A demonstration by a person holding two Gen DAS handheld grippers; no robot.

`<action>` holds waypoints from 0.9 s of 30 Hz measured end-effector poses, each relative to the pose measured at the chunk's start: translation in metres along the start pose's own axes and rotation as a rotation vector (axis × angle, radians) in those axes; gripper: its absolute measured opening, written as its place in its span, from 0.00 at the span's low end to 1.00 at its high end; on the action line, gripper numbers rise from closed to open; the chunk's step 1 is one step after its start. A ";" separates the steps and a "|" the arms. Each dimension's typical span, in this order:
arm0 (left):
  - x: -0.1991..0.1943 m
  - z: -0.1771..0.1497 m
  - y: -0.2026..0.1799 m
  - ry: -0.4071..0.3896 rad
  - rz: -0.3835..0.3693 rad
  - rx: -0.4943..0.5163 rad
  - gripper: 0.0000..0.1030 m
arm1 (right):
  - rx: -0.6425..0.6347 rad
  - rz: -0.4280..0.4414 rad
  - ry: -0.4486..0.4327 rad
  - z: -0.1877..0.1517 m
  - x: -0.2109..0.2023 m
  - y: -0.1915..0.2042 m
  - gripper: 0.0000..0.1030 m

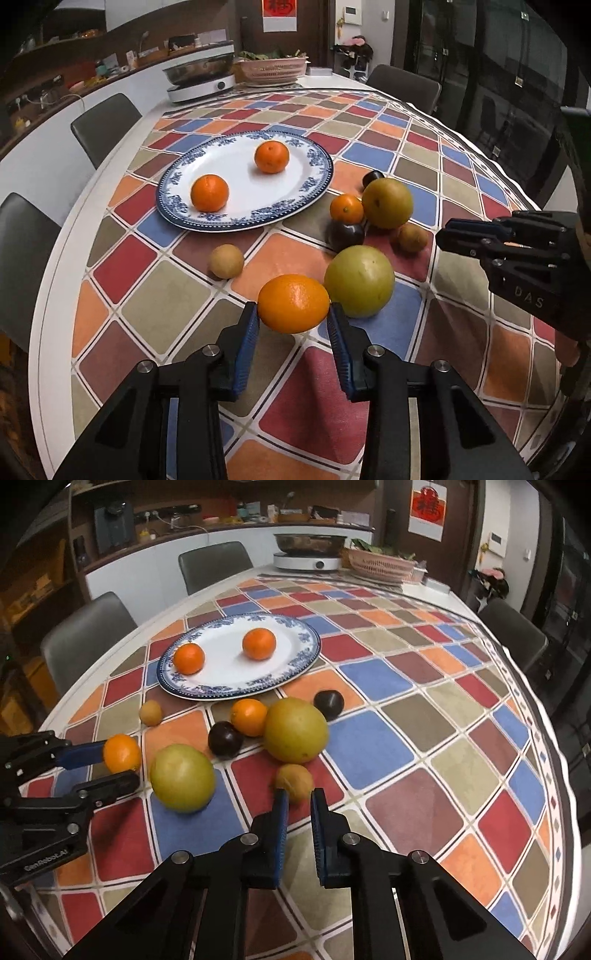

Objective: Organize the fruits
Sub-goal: 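Grasp the orange with the left tool while the right tool grasps a small brown fruit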

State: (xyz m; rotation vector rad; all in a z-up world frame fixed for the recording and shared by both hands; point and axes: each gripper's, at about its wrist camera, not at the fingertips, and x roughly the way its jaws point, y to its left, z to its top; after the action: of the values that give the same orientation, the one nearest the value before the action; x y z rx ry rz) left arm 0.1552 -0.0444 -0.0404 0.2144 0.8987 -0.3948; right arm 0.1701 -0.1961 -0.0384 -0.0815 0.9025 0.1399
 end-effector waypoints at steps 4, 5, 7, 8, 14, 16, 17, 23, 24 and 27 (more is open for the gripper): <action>-0.003 -0.001 -0.001 -0.005 0.002 -0.007 0.36 | 0.040 0.024 0.010 -0.002 0.004 -0.005 0.17; -0.003 -0.002 -0.001 -0.006 0.000 -0.009 0.36 | 0.041 0.031 0.012 -0.001 0.005 -0.006 0.29; -0.003 -0.002 -0.001 -0.005 0.006 -0.012 0.36 | 0.042 0.033 0.003 -0.002 0.006 -0.005 0.44; -0.003 -0.003 0.000 -0.006 0.014 -0.015 0.36 | 0.042 0.034 0.006 -0.002 0.007 -0.005 0.45; 0.001 -0.005 0.008 0.008 0.027 -0.040 0.36 | -0.010 0.056 0.032 0.001 0.020 0.003 0.44; 0.001 -0.006 0.011 0.010 0.024 -0.049 0.36 | -0.018 0.075 0.047 0.003 0.024 0.007 0.44; 0.001 -0.007 0.012 0.012 0.026 -0.054 0.36 | -0.023 0.079 0.047 0.003 0.026 0.009 0.44; 0.002 -0.009 0.016 0.016 0.035 -0.068 0.36 | -0.044 0.103 0.071 0.004 0.034 0.016 0.26; 0.002 -0.008 0.016 0.015 0.036 -0.067 0.36 | -0.043 0.102 0.074 0.003 0.035 0.016 0.26; 0.001 -0.007 0.014 0.010 0.029 -0.069 0.36 | -0.038 0.109 0.074 0.003 0.034 0.015 0.26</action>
State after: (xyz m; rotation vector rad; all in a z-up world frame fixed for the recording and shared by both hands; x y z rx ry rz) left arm 0.1566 -0.0290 -0.0451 0.1660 0.9170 -0.3356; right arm 0.1912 -0.1774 -0.0637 -0.0736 0.9790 0.2570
